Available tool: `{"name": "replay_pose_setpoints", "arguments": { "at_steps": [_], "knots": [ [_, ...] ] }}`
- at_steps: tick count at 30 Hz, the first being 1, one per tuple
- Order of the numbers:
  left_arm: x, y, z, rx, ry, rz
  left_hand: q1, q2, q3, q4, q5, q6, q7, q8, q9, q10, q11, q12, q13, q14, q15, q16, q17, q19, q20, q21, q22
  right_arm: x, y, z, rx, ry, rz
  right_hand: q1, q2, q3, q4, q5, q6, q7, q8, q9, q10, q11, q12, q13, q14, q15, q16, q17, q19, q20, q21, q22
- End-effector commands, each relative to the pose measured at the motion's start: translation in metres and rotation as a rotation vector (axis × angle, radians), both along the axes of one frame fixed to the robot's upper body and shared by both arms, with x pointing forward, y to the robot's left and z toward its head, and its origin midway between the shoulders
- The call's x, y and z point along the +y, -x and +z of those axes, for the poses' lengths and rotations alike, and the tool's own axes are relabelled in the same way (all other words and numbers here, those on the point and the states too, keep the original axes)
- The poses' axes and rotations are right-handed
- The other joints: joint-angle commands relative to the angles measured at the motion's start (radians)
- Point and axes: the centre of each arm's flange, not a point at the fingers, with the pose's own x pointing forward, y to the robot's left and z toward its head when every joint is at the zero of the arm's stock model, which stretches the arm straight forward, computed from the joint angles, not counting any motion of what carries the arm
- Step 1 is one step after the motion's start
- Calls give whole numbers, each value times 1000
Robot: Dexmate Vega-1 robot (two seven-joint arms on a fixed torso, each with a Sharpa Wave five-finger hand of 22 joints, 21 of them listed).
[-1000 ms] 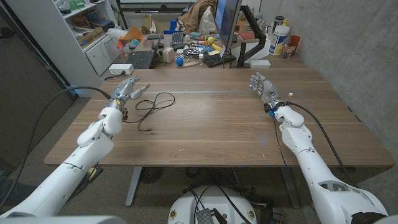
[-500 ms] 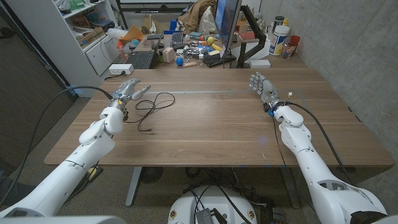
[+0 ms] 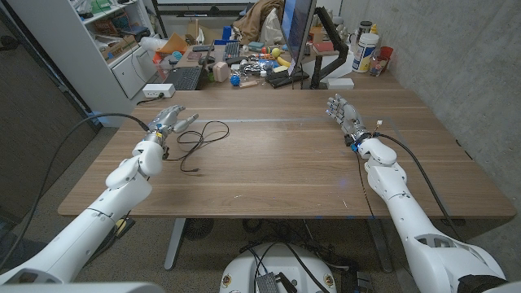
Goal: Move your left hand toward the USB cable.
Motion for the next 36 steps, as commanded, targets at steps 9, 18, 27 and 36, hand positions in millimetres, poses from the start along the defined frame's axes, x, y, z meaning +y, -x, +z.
{"name": "replay_pose_setpoints", "arguments": {
  "at_steps": [9, 18, 27, 36],
  "knots": [
    [-2, -5, -9, 34, 5, 0, 12, 3, -1, -1, -4, 16, -2, 2, 6, 6, -7, 0, 4, 0, -6, 4, 1, -1, 6, -1, 2, -2, 1, 1, -5, 3, -3, 0, 4, 2, -1, 6, 10, -1, 3, 2, 11, 0, -2, 5, 9, 3, 7, 4, 11, -4, 0, 3],
    [-5, -7, -12, 48, 3, -2, 14, 4, -3, -1, -5, 20, -2, 2, 6, 7, -7, -1, 4, 1, -3, 3, 1, -2, 8, -1, 2, -3, 2, 1, -6, 4, -1, 1, 4, 2, -1, 6, 10, -1, 2, 2, 11, -2, -2, 5, 10, 3, 7, 4, 11, -4, -1, 3],
    [-9, -6, -14, 53, 7, -11, 15, 5, -4, -1, -5, 23, -2, 2, 6, 8, -7, -1, 4, 1, -4, 3, 1, -2, 9, -1, 2, -4, 2, 1, -7, 5, -1, 0, 4, 2, -1, 6, 9, -1, 2, 2, 11, -2, -3, 5, 10, 3, 7, 4, 11, -3, -1, 3],
    [-10, -8, -18, 67, 14, -13, 16, 6, -5, -1, -5, 24, -1, 1, 6, 9, -5, -2, 4, 0, -3, 3, 1, -2, 11, -1, 2, -5, 2, 3, -8, 9, -1, -1, 4, 1, -1, 6, 11, -1, 2, 2, 13, -3, -2, 5, 12, 3, 7, 4, 11, -2, -1, 3]
  ]
}}
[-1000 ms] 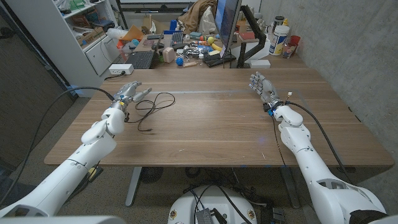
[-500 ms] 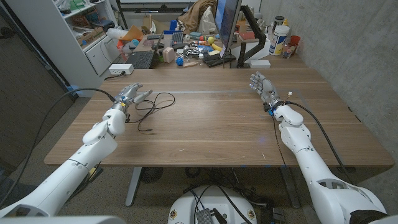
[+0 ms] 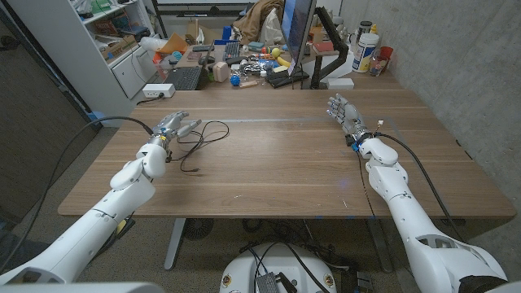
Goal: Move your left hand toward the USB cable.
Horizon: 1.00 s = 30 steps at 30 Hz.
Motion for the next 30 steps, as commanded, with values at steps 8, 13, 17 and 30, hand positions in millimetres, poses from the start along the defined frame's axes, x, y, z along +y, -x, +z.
{"name": "replay_pose_setpoints", "arguments": {
  "at_steps": [8, 13, 17, 30],
  "knots": [
    [-3, -4, -8, 23, 18, -4, 11, 1, -6, -1, -6, 13, -3, 1, 1, 4, -2, -2, 4, 1, -4, 2, 2, -1, 3, -1, 2, -3, -2, 2, 2, 5, 0, -1, 4, 1, -1, 6, 11, -1, 2, 2, 6, 0, -2, 5, 8, -2, 7, 4, 11, -3, -2, 3],
    [-4, -7, -11, 31, 24, -6, 12, 2, -6, -1, -6, 12, -3, 0, 1, 3, -1, -2, 5, 2, -3, 3, 2, 0, 4, -1, 2, -3, -3, 3, 3, 6, -1, -1, 4, 1, -1, 6, 11, -1, 2, 2, 7, 4, -2, 5, 8, -1, 7, 4, 12, -3, -2, 3],
    [-5, -9, -12, 34, 26, -8, 12, 2, -7, -1, -6, 13, -3, -1, 1, 3, -2, -3, 5, 2, -3, 3, 2, -1, 5, -1, 2, -3, -4, 4, 4, 4, -1, -1, 4, 1, -1, 6, 10, -2, 2, 2, 9, 2, -1, 5, 8, -2, 7, 4, 12, -3, -2, 3],
    [-7, -15, -14, 43, 36, -9, 14, 3, -9, 0, -7, 14, -3, -2, 1, 3, 0, -3, 5, 1, 1, 2, 2, -1, 9, -1, 2, -6, -9, 7, 0, 2, -3, -2, 4, 1, 0, 6, 10, -2, 2, 2, 9, 2, -1, 5, 8, -1, 7, 4, 12, -3, -2, 3]
  ]
}}
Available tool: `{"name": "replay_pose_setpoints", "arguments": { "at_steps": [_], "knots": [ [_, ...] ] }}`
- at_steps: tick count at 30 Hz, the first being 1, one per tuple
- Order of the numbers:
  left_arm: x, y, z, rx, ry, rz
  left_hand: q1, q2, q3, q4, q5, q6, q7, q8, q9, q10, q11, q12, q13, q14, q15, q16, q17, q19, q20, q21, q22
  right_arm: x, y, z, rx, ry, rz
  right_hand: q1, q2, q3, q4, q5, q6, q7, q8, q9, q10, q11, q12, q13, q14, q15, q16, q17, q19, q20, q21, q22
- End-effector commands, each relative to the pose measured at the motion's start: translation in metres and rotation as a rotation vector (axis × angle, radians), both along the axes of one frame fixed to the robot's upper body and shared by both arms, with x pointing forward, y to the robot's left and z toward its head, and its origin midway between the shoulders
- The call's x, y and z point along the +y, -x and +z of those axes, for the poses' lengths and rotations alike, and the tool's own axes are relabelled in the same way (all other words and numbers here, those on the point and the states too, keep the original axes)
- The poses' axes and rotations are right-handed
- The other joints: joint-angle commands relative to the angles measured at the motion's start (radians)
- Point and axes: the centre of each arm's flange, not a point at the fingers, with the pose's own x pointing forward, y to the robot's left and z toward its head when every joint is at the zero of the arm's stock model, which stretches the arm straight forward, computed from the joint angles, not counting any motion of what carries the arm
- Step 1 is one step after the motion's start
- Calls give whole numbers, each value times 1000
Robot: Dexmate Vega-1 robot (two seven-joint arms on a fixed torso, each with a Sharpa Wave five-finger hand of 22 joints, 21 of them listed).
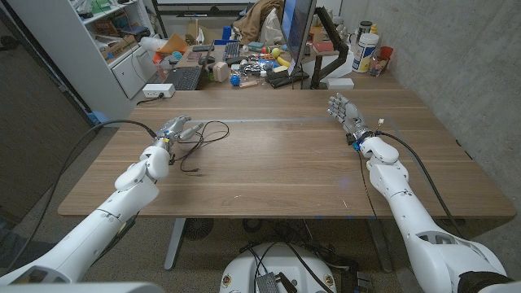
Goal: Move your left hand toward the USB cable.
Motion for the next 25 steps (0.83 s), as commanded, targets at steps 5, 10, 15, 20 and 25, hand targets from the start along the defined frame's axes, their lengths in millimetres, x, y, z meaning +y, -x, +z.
{"name": "replay_pose_setpoints", "arguments": {
  "at_steps": [5, 10, 15, 20, 25],
  "knots": [
    [-3, -5, -3, 10, 14, 2, 10, -1, -6, 3, 1, 11, 1, -2, 2, 6, -2, -3, 5, 2, 0, 2, 2, -4, 6, -1, 2, -3, -5, 5, -9, 1, 2, -2, 5, 1, 0, 6, 9, -3, 2, 2, 9, 3, -1, 5, 9, -2, 7, 4, 12, -2, -2, 3],
    [-2, -4, -4, 11, 17, 6, 11, 0, -7, 3, 1, 11, 4, -3, 2, 5, -2, -3, 5, 2, 0, 2, 2, -4, 5, -1, 2, -2, -7, 7, -13, 0, 6, -3, 5, 1, 0, 6, 9, -3, 2, 2, 10, 2, -1, 5, 9, -1, 7, 4, 12, -3, -2, 3],
    [-2, -4, -5, 15, 16, 7, 11, 0, -8, 3, 0, 12, 3, -3, 2, 6, -1, -3, 5, 2, -1, 2, 2, -4, 5, -1, 2, -1, -6, 7, -14, -1, 5, -2, 5, 1, 0, 6, 10, -2, 2, 2, 10, 2, -2, 5, 9, -2, 7, 4, 12, -2, -2, 3],
    [-1, -4, -4, 15, 12, 6, 11, 0, -8, 4, 0, 12, 3, -3, 2, 5, -1, -4, 5, 2, 0, 2, 2, -5, 6, -1, 2, -1, -6, 5, -13, -4, 5, -2, 4, 1, -1, 6, 10, -2, 2, 2, 10, 3, -2, 5, 9, -2, 7, 4, 12, -2, -3, 3],
    [-1, -4, -3, 12, 4, 4, 12, 1, -9, 4, 0, 13, 2, -3, 2, 5, -2, -4, 5, 1, 2, 1, 2, -4, 6, -1, 2, -1, -4, 4, -13, -7, 1, -2, 4, 1, -1, 6, 10, -3, 2, 2, 12, 3, -1, 5, 10, 0, 7, 4, 12, -2, -3, 3]
  ]
}}
